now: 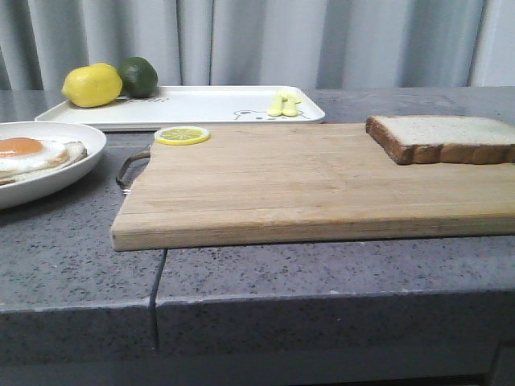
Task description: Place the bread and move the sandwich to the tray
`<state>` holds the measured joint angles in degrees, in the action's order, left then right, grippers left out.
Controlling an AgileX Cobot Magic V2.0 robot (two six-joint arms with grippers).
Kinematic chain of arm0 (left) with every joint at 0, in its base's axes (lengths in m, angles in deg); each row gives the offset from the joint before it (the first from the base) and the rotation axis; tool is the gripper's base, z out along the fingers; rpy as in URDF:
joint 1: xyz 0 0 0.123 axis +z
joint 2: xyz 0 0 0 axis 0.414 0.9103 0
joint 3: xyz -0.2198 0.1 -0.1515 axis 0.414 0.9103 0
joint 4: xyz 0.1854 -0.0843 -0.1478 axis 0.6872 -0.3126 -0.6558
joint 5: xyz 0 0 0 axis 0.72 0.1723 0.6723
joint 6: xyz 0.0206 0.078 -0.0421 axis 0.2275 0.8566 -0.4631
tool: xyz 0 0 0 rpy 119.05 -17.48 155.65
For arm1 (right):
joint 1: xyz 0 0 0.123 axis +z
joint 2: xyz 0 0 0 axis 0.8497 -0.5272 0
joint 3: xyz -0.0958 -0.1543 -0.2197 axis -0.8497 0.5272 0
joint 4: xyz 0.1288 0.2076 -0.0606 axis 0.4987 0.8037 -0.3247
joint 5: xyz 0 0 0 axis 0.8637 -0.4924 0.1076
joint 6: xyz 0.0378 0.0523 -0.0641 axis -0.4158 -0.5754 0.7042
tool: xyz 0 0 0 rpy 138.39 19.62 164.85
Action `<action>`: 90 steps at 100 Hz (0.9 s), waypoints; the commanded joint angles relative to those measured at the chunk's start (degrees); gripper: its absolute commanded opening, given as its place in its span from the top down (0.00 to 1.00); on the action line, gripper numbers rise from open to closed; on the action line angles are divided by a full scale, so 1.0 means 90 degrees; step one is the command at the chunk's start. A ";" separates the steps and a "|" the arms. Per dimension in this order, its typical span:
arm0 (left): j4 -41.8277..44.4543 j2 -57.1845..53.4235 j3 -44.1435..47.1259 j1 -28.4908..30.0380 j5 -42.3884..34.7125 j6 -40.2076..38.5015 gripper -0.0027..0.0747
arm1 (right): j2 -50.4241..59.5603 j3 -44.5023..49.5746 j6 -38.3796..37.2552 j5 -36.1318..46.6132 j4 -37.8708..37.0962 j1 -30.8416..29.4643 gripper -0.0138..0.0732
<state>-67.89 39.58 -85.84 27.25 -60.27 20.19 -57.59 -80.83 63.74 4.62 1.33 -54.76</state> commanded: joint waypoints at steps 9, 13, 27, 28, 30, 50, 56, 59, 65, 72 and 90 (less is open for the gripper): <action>-0.0024 -0.0192 0.0089 -0.0001 -0.0313 -0.0047 0.99 | 0.0124 0.0046 -0.0001 0.0269 -0.0088 -0.0041 0.91; -0.0024 -0.0192 0.0089 -0.0001 -0.0313 -0.0047 0.99 | 0.0124 0.0046 -0.0001 0.0269 -0.0088 -0.0041 0.91; -0.0024 -0.0192 0.0089 -0.0001 -0.0313 -0.0047 0.99 | 0.0124 0.0046 -0.0001 0.0269 -0.0088 -0.0041 0.91; -0.0024 -0.0192 0.0089 -0.0001 -0.0313 -0.0047 0.99 | 0.0124 0.0046 -0.0001 0.0269 -0.0088 -0.0041 0.91; -0.0024 -0.0192 0.0089 -0.0001 -0.0313 -0.0047 0.99 | 0.0124 0.0046 -0.0001 0.0269 -0.0088 -0.0041 0.91; 0.0219 -0.0192 0.0089 -0.0001 -0.0487 -0.0020 0.99 | 0.0124 0.0046 -0.0001 0.0269 -0.0088 -0.0041 0.91; 0.0219 -0.0192 0.0089 -0.0001 -0.0526 -0.0020 0.99 | 0.0124 0.0046 -0.0001 0.0269 -0.0088 -0.0041 0.91; 0.0239 -0.0192 0.0089 -0.0001 -0.0554 -0.0020 0.99 | 0.0124 0.0046 -0.0001 0.0269 -0.0088 -0.0041 0.91; 0.0327 -0.0192 0.0089 -0.0001 -0.0686 -0.0020 0.99 | 0.0124 0.0046 -0.0001 0.0269 -0.0088 -0.0041 0.91; 0.0189 -0.0192 0.0089 -0.0001 -0.1158 -0.0020 0.99 | 0.0124 0.0046 -0.0001 0.0280 -0.0088 -0.0041 0.91; -0.0182 -0.0192 0.0089 -0.0001 -0.2337 -0.0020 0.99 | 0.0124 0.0046 -0.0136 0.0954 0.0539 -0.0041 0.91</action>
<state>-68.16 39.58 -85.87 27.25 -72.08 20.19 -57.59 -80.83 63.30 5.84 3.40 -54.76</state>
